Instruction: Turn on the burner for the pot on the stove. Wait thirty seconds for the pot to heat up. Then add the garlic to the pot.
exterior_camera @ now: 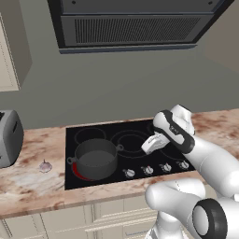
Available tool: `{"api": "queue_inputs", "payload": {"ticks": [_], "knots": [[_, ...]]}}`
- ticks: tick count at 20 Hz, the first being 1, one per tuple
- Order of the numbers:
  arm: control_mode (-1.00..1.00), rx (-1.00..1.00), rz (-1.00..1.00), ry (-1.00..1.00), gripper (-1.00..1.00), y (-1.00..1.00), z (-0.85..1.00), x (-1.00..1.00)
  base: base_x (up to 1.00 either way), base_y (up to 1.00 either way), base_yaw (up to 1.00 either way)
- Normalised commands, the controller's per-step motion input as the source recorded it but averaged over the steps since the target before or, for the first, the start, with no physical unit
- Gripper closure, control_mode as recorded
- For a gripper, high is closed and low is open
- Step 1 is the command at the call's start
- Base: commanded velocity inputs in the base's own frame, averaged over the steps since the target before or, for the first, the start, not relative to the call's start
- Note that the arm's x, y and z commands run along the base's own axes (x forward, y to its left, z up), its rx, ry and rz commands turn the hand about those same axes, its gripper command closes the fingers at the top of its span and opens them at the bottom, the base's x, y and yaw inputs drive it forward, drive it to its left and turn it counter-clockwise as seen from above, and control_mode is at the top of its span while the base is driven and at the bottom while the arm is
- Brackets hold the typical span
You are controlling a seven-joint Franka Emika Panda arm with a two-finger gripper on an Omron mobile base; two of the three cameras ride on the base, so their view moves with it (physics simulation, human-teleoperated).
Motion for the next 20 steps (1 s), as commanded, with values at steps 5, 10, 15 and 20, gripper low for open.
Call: {"api": "queue_inputs", "payload": {"ticks": [5, 10, 15, 20], "knots": [[-1.0, 0.0, 0.0, 0.0, 1.0, 0.0, 0.0, 0.0, 0.0, 0.0, 0.0], [-1.0, 0.0, 0.0, 0.0, 1.0, 0.0, 0.0, 0.0, 0.0, 0.0, 0.0], [-1.0, 0.0, 0.0, 0.0, 1.0, 0.0, 0.0, 0.0, 0.0, 0.0, 0.0], [-1.0, 0.0, 0.0, 0.0, 1.0, 0.0, 0.0, 0.0, 0.0, 0.0, 0.0]]}}
